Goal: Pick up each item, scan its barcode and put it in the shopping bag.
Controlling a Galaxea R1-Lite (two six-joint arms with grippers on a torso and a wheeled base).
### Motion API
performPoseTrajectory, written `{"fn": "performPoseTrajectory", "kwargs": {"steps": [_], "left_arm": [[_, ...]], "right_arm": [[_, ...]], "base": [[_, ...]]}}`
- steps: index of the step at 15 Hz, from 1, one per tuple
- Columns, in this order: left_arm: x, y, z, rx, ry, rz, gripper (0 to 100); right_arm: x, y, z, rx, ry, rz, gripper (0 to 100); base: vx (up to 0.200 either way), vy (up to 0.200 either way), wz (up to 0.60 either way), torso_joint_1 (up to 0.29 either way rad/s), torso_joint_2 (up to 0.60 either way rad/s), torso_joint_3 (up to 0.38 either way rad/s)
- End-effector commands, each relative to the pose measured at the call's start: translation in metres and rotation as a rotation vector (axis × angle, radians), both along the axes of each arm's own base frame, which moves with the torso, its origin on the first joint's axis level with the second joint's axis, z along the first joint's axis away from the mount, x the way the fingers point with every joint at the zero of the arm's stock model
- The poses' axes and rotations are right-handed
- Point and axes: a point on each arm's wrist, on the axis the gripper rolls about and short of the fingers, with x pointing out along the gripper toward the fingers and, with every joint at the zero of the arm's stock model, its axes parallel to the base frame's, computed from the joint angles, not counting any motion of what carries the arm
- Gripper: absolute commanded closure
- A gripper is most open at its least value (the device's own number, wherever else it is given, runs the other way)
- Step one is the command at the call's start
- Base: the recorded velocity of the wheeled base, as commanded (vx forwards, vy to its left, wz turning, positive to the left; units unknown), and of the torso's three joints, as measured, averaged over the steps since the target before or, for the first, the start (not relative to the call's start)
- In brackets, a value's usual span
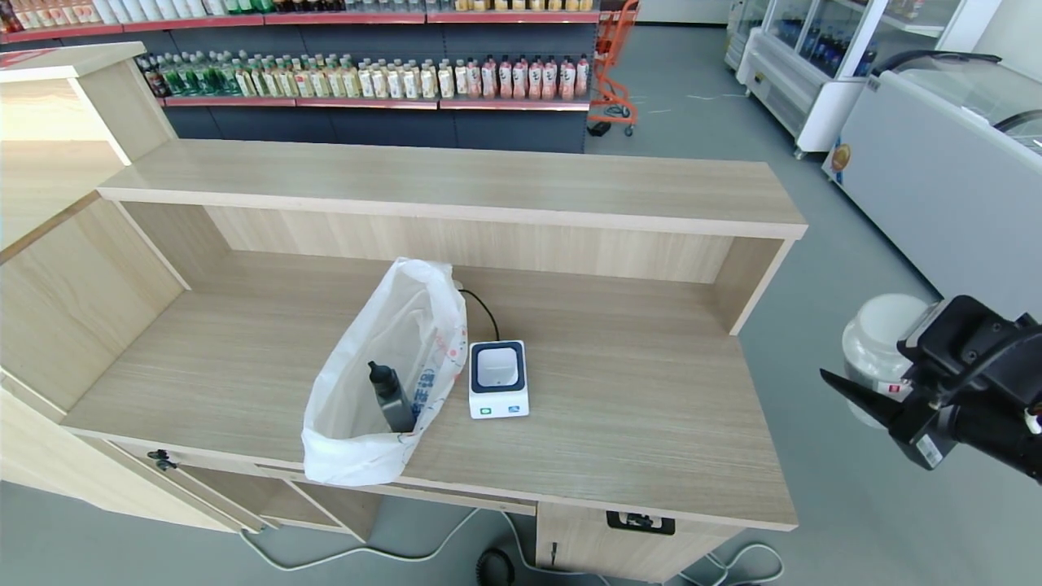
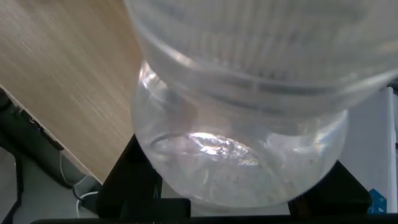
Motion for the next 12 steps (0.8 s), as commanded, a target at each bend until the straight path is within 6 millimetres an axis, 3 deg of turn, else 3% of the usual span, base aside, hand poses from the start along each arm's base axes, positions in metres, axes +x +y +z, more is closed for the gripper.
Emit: {"fn": "performPoseTrajectory", "kwargs": {"steps": [1,5,9,12], "left_arm": [[0.000,0.000,0.000,0.000,0.002,0.000,100],[0.000,0.000,0.000,0.001,0.000,0.000,100],[0.000,0.000,0.000,0.001,0.000,0.000,100],[0.000,0.000,0.000,0.001,0.000,0.000,100]], "right_arm": [[-0.002,-0.001,-0.002,-0.006,0.003,-0.002,100],[-0.003,-0.001,-0.001,-0.007,0.000,-0.002,100],[0.004,0.001,-0.002,-0.022,0.002,0.011,100],[0.024,0.008,-0.002,-0.015,-0.058,0.029,100]], "base": [[0.000,0.000,0.00,0.000,0.00,0.000],[0.000,0.000,0.00,0.000,0.00,0.000],[0.000,0.200,0.00,0.002,0.00,0.004],[0.000,0.200,0.00,0.012,0.01,0.002]]}}
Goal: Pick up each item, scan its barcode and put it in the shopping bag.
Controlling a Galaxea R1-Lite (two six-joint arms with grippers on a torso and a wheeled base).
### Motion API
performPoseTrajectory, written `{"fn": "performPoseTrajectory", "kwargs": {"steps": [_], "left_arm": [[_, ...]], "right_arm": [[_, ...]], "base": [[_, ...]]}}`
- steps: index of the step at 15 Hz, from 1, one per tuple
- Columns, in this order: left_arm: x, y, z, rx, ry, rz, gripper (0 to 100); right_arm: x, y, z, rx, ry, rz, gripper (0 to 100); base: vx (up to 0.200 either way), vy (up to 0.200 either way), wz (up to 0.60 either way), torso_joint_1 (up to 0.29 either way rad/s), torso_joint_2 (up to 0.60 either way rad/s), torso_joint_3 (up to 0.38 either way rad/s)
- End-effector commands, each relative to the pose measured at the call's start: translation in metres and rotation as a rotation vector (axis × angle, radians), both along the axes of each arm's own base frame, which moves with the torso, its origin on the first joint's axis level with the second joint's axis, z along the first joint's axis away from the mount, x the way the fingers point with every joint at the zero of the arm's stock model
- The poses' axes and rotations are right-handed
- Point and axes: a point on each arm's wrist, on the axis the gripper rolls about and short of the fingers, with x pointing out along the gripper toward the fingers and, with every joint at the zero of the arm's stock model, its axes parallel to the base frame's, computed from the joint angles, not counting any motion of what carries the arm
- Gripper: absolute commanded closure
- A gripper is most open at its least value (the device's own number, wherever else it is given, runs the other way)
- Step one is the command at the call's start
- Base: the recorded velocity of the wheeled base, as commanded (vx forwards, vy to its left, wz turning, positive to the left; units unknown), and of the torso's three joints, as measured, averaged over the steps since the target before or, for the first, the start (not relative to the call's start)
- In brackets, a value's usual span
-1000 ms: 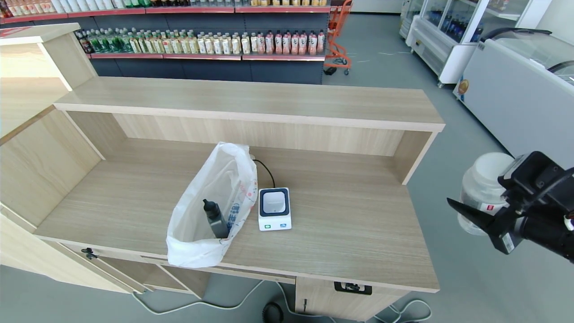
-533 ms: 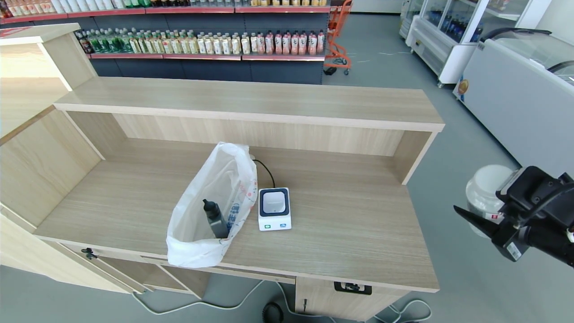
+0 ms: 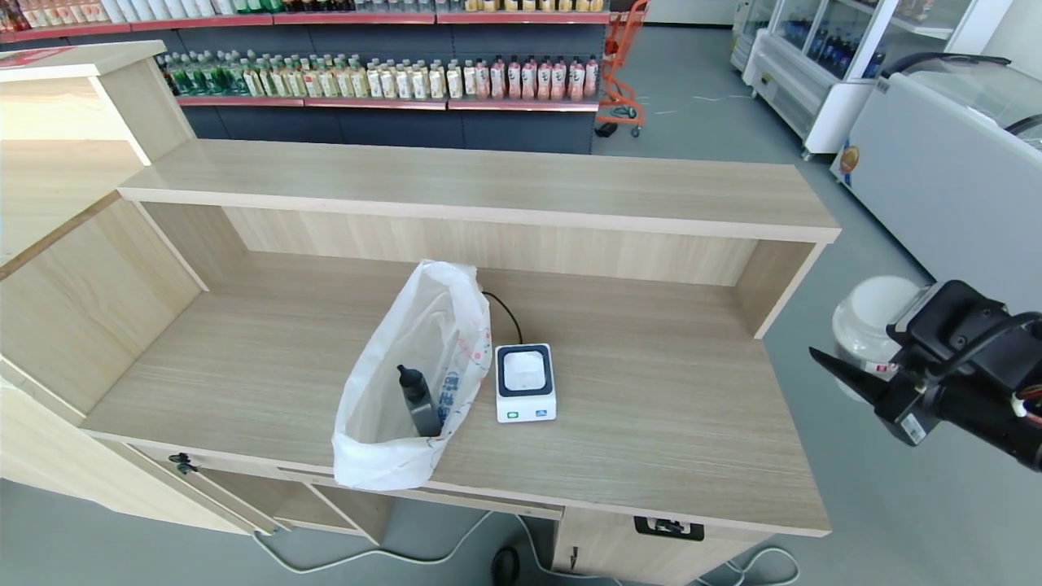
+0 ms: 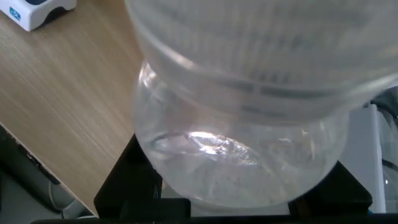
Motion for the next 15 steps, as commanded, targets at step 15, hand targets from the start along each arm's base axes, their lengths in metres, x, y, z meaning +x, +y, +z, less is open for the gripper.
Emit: {"fn": "performPoseTrajectory", "kwargs": {"steps": [15], "left_arm": [[0.000,0.000,0.000,0.000,0.000,0.001,100]], "right_arm": [[0.152,0.048,-0.061,-0.041,-0.128,0.383,100]], "base": [[0.000,0.133,0.00,0.002,0.00,0.002]]}}
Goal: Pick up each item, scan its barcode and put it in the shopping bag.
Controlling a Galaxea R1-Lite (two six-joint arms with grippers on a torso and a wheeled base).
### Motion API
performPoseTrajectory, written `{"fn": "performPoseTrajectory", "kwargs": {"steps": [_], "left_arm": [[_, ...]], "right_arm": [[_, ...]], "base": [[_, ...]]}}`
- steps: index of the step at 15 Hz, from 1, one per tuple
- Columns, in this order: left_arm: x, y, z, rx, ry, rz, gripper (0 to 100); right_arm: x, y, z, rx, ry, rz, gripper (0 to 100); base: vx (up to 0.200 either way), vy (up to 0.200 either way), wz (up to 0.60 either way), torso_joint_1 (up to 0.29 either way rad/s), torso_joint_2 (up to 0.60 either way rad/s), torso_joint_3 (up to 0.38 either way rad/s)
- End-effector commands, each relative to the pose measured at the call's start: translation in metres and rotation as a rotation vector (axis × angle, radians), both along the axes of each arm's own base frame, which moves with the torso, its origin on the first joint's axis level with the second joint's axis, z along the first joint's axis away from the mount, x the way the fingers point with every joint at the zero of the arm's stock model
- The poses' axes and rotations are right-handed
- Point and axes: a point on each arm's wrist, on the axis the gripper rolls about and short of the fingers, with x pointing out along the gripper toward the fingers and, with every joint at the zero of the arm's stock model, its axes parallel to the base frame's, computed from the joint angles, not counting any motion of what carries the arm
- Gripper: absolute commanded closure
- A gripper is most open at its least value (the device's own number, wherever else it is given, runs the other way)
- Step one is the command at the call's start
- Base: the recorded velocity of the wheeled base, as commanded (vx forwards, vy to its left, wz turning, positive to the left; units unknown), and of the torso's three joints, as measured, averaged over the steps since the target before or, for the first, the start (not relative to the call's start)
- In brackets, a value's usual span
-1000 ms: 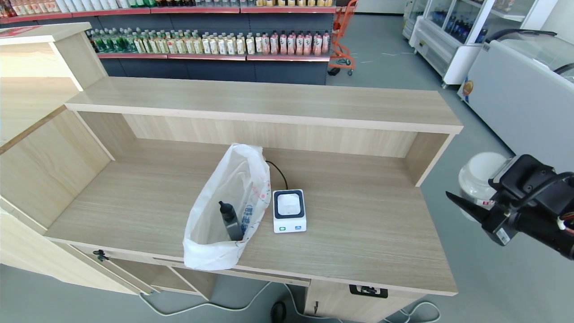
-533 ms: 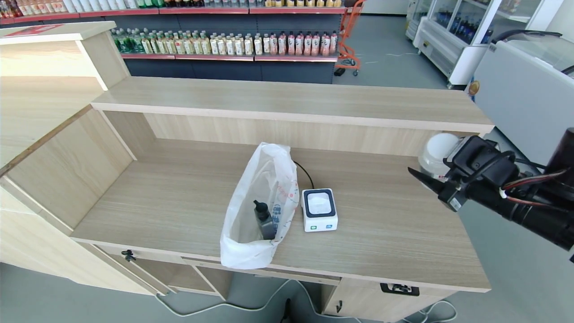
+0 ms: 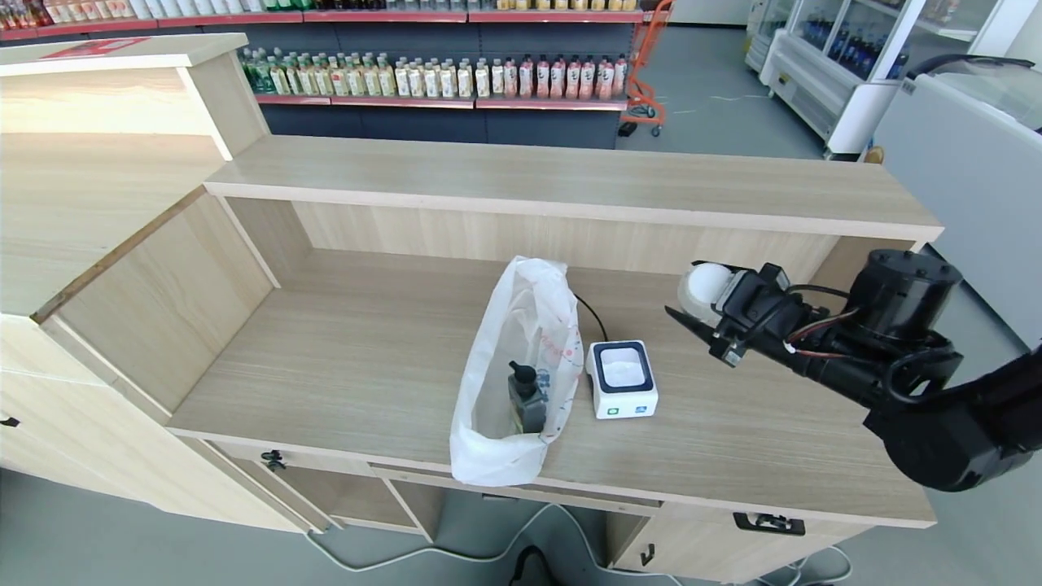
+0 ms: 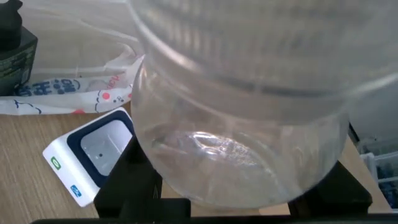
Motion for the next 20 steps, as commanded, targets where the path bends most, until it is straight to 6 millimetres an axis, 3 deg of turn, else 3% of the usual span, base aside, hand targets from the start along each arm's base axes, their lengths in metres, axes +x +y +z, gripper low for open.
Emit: {"fn": "performPoseTrajectory", "kwargs": {"steps": [1,9,17,20], "left_arm": [[0.000,0.000,0.000,0.000,0.001,0.000,100],[0.000,0.000,0.000,0.002,0.000,0.000,100],[0.000,0.000,0.000,0.002,0.000,0.000,100],[0.000,0.000,0.000,0.002,-0.001,0.000,100]], "right_arm": [[0.015,0.000,-0.022,-0.012,0.033,0.033,100],[0.033,-0.006,-0.067,0.006,-0.026,0.114,100],[0.038,-0.004,-0.082,0.004,0.015,0.145,100],[0.049,0.000,-0.083,0.020,0.001,0.173,100]], "base": [[0.000,0.000,0.00,0.000,0.00,0.000],[0.000,0.000,0.00,0.000,0.00,0.000],[0.000,0.000,0.00,0.000,0.00,0.000],[0.000,0.000,0.00,0.000,0.00,0.000]]}}
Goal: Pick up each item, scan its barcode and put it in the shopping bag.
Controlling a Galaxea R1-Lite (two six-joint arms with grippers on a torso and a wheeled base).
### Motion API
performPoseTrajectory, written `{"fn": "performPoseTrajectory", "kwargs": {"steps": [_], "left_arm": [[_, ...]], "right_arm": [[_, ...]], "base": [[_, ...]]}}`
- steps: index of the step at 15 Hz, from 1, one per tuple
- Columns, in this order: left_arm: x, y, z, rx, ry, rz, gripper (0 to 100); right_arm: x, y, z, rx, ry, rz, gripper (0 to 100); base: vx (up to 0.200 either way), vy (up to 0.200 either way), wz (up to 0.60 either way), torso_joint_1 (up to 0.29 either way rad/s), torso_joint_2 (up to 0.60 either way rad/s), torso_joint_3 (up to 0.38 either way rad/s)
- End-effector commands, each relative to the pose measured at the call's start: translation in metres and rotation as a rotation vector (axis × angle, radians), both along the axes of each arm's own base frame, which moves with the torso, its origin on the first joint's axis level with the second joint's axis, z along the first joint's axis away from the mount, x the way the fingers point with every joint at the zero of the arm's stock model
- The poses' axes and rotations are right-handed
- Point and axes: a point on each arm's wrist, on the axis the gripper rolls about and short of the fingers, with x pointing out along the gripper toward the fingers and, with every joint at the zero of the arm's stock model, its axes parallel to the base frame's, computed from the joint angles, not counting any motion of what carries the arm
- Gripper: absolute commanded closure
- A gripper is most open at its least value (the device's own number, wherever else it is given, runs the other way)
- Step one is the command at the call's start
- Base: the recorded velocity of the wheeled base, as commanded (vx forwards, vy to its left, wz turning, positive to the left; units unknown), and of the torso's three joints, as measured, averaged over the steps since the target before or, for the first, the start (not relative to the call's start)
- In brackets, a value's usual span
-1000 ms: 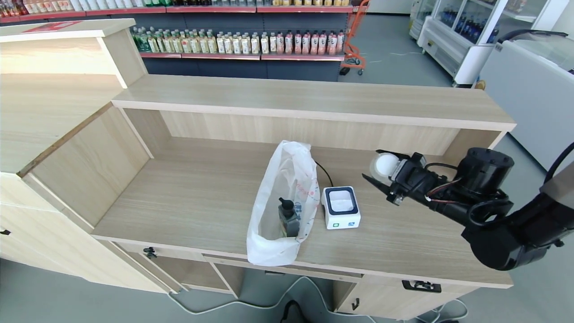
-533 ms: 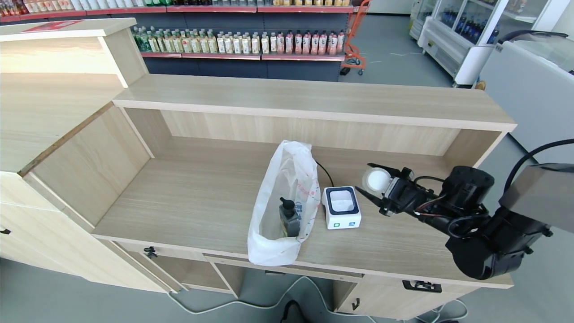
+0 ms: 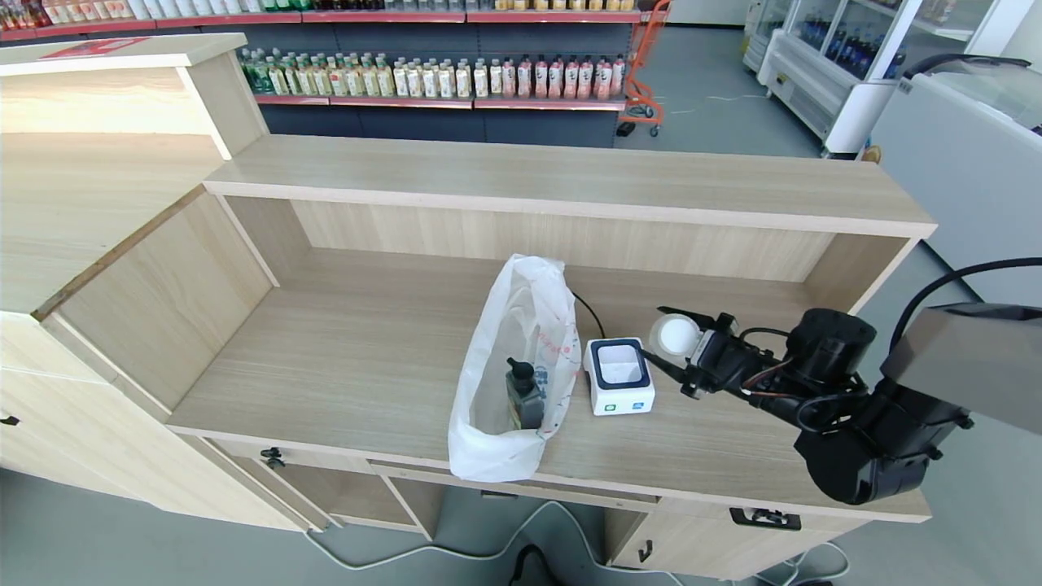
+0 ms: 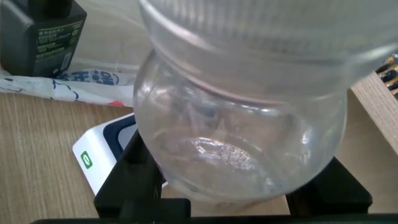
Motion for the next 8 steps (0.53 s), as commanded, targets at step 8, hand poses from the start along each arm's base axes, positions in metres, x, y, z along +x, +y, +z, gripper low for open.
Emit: {"fn": "performPoseTrajectory", "kwargs": {"steps": [8], "left_arm": [[0.000,0.000,0.000,0.001,-0.001,0.000,100]], "right_arm": [[0.022,0.008,-0.020,0.030,0.026,0.032,100]], "base": [[0.000,0.000,0.00,0.000,0.00,0.000]]}}
